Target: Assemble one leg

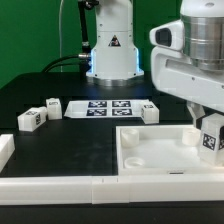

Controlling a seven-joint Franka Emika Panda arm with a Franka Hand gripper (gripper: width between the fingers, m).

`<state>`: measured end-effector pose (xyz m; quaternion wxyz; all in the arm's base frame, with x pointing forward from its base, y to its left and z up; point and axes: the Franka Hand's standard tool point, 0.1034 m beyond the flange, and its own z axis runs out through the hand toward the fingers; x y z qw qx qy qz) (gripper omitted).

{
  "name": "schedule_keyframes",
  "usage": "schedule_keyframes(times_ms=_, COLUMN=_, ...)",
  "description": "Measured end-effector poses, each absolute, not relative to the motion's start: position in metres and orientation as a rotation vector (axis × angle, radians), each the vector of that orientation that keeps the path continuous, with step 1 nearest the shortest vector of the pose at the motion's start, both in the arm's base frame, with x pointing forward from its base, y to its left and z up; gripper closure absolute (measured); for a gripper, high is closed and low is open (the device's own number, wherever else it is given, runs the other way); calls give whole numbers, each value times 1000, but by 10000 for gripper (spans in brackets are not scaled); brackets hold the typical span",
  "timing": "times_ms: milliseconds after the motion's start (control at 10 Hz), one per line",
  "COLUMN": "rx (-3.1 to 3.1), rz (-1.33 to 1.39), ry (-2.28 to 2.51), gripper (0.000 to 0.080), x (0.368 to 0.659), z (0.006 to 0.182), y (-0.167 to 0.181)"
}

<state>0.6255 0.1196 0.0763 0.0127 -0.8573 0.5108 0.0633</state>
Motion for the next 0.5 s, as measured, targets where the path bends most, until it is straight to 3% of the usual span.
schedule_keyframes(times_ms=500, rx=-2474, rz=202, ry=1894, gripper=493, x=627, z=78, y=119)
